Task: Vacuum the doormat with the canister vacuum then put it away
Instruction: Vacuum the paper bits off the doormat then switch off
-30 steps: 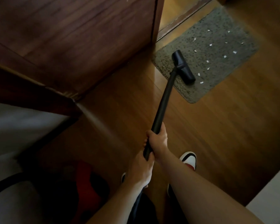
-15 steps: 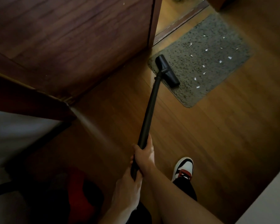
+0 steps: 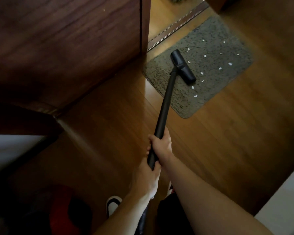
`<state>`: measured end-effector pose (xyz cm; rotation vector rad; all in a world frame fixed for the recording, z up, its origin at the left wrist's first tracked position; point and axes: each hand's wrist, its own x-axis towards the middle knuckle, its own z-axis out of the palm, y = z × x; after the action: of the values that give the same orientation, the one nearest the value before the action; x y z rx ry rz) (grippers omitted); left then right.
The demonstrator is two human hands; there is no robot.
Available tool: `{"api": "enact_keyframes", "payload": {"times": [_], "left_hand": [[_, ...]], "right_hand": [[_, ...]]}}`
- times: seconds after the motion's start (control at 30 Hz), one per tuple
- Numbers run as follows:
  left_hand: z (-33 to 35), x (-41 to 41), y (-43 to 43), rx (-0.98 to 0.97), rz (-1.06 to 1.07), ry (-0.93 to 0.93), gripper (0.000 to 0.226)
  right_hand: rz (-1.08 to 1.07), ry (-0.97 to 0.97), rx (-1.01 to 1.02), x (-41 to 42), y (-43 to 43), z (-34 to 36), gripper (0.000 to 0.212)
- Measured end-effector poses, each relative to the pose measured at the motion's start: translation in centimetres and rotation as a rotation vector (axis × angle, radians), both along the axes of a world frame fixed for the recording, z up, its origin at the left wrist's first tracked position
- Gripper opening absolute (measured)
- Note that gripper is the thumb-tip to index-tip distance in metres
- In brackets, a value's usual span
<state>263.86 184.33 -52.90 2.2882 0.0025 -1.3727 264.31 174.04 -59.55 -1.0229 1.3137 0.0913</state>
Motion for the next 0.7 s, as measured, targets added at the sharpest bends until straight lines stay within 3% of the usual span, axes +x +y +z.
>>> {"api": "enact_keyframes", "payload": {"times": [0.13, 0.23, 0.37, 0.47, 0.7], "left_hand": [[0.1, -0.2, -2.6, 0.046, -0.135, -0.020, 0.030], [0.1, -0.3, -3.7, 0.039, -0.208, 0.048, 0.028], [-0.8, -1.5, -3.7, -0.040, -0.114, 0.241, 0.019], [-1.2, -2.7, -3.0, -0.052, -0.034, 0.337, 0.031], [-1.0, -4.3, 1.7, 0.011, -0.113, 0.128, 0.054]], "right_hand": [[-0.102, 0.022, 0.029, 0.1, -4.1, -0.4, 0.058], [-0.145, 0.060, 0.012, -0.9, -5.8, -0.7, 0.065], [-0.089, 0.079, 0.016, -3.3, -5.1, -0.9, 0.070], [-0.029, 0.075, 0.036, -4.6, -3.7, -0.7, 0.072], [-0.016, 0.071, 0.064, -5.6, 2.2, -0.5, 0.080]]}}
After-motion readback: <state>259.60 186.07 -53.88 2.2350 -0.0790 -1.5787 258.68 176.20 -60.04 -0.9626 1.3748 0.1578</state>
